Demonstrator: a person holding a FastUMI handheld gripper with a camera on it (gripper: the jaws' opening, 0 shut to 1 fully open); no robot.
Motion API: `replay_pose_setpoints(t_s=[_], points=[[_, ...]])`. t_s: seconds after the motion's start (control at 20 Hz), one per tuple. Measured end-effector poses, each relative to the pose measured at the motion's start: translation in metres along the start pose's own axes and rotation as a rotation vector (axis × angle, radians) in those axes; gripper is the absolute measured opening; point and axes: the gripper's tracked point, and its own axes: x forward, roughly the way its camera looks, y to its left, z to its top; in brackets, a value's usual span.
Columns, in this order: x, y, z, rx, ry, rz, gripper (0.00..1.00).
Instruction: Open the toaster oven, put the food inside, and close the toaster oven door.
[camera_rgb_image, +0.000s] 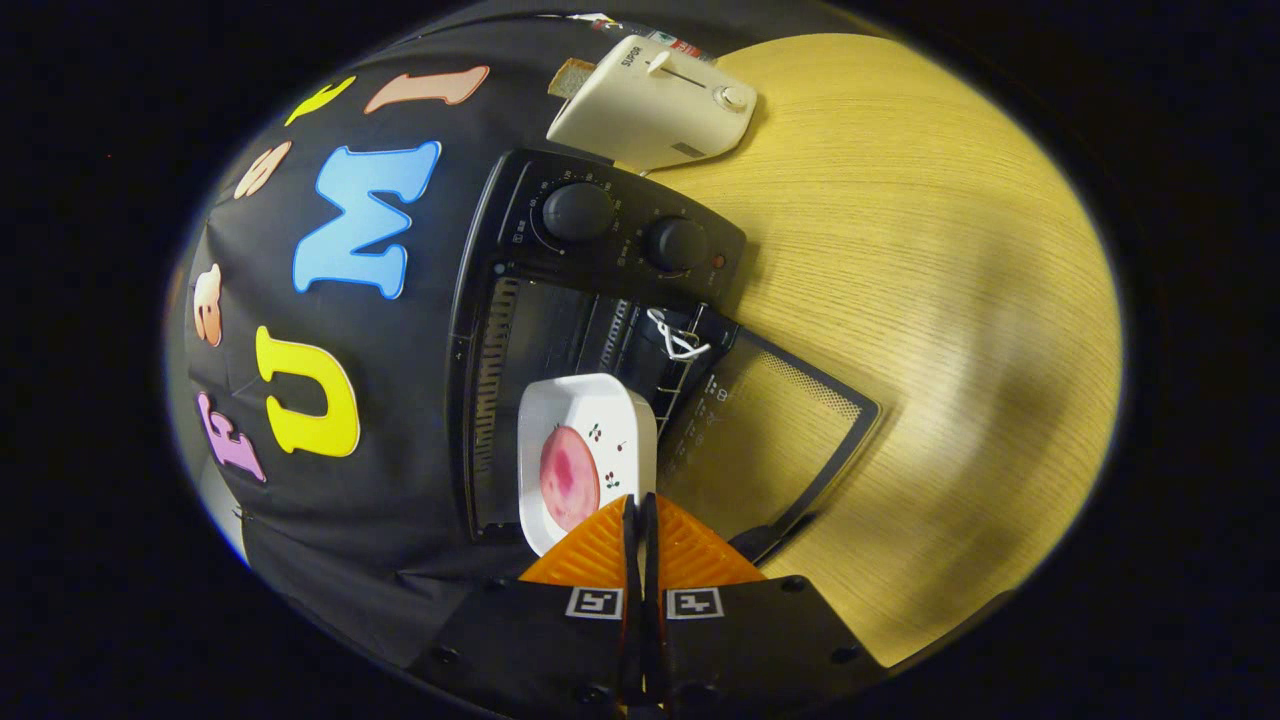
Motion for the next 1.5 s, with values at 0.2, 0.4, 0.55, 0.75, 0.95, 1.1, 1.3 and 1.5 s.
replay_pose_setpoints(t_s=[0.2, 0.4, 0.55, 0.75, 0.95, 1.1, 1.3, 1.5], points=[[0.023, 0.012, 0.004, 0.071, -0.052, 0.010, 0.02], [0.045, 0.019, 0.013, 0.131, -0.125, 0.017, 0.02], [0.060, 0.025, 0.016, 0.172, -0.164, 0.015, 0.02], [0.081, 0.029, 0.014, 0.212, -0.166, -0.002, 0.02], [0.090, 0.029, 0.019, 0.217, -0.203, -0.017, 0.02], [0.092, 0.029, 0.016, 0.223, -0.193, -0.026, 0.05], [0.086, 0.039, 0.009, 0.229, -0.153, 0.006, 0.14], [0.074, 0.049, -0.006, 0.174, -0.087, 0.050, 0.59]])
